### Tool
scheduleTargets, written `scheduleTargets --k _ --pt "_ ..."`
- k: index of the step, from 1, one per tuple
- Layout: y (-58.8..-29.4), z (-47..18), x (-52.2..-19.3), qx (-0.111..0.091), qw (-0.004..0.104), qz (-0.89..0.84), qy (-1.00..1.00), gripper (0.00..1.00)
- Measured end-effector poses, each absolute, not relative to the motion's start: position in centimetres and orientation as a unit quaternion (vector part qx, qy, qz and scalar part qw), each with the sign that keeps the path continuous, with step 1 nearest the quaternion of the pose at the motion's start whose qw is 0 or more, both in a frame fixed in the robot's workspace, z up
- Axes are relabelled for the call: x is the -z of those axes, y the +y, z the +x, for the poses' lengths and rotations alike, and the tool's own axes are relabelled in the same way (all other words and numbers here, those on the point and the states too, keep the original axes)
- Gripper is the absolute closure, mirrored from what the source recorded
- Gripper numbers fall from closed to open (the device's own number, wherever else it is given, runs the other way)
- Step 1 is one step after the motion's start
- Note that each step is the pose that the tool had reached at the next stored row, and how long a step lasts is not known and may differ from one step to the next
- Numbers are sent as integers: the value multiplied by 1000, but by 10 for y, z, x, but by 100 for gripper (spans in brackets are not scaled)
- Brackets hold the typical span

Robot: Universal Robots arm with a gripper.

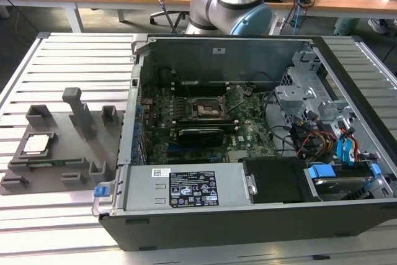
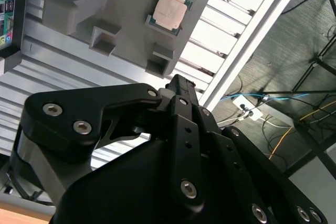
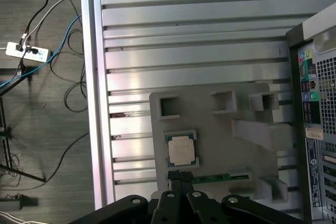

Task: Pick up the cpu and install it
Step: 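Reach for the cpu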

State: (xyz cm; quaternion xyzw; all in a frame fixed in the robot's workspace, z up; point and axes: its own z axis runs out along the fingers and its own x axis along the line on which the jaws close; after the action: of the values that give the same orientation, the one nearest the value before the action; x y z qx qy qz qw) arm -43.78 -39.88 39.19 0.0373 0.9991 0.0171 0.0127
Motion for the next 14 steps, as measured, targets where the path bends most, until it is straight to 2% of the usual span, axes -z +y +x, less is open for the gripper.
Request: scheduleTargets --k 14 --pt "-399 -447 -392 -17 13 37 999 89"
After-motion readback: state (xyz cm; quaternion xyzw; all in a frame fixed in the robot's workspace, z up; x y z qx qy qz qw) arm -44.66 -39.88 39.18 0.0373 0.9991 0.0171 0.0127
